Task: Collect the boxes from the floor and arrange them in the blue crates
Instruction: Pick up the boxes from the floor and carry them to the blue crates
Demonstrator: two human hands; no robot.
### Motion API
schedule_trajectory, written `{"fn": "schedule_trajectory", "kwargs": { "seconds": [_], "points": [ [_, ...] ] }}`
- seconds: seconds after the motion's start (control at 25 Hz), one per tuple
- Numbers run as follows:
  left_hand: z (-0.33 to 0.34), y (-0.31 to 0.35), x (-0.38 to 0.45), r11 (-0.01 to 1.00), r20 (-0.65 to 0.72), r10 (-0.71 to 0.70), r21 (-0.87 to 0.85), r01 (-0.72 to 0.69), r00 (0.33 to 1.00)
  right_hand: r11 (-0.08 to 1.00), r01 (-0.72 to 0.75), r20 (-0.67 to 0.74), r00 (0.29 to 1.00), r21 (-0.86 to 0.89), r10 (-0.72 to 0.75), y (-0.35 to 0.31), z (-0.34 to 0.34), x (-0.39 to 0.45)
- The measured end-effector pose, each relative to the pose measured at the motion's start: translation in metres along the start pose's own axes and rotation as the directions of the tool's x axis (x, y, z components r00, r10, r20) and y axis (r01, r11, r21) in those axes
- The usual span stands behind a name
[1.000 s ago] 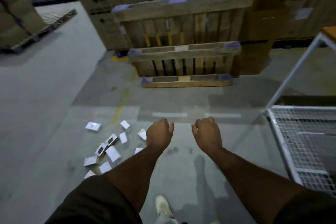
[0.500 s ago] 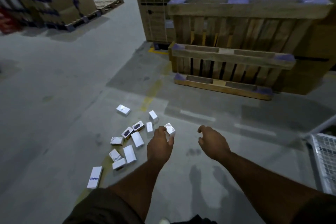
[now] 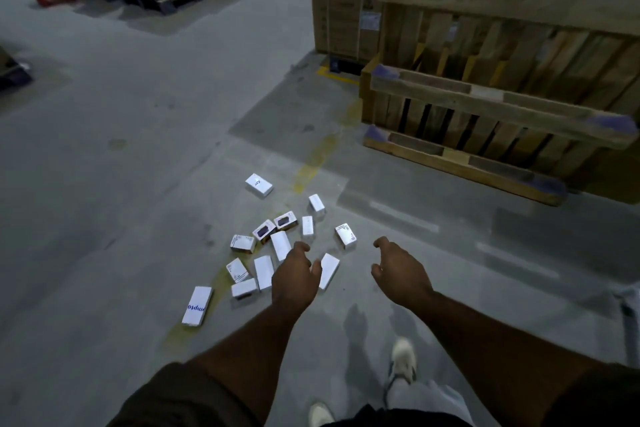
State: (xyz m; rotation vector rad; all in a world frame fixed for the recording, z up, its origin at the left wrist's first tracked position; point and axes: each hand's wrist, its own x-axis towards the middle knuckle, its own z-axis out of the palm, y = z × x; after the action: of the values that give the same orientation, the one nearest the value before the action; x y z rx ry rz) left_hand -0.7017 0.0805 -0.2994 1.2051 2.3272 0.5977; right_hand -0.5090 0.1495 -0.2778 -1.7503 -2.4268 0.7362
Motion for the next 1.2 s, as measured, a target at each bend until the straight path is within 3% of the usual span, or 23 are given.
{"fn": "schedule_trajectory", "kwargs": {
  "seconds": [0.24, 0.52, 0.8, 1.2],
  "points": [
    [0.002, -0.008, 0.054, 0.986, -0.050, -0.158, 0.051, 0.160, 0.986, 0.994, 0.099, 0.048, 0.994, 0.049, -0.101, -0.003, 0.005, 0.080],
    [0.031, 0.060, 0.119, 0.963, -0.116, -0.269, -0.029, 0.268, 0.956, 0.986, 0.159, 0.124, 0.978, 0.058, -0.165, 0.031, -0.027, 0.189],
    [0.051, 0.089, 0.180, 0.949, -0.066, -0.317, -0.024, 0.316, 0.946, 0.985, 0.169, 0.169, 0.970, 0.046, -0.174, 0.043, -0.044, 0.270],
    [0.058, 0.064, 0.294, 0.907, -0.015, -0.400, -0.150, 0.394, 0.916, 0.982, 0.183, 0.227, 0.959, -0.043, -0.169, 0.017, -0.042, 0.386]
  ]
}}
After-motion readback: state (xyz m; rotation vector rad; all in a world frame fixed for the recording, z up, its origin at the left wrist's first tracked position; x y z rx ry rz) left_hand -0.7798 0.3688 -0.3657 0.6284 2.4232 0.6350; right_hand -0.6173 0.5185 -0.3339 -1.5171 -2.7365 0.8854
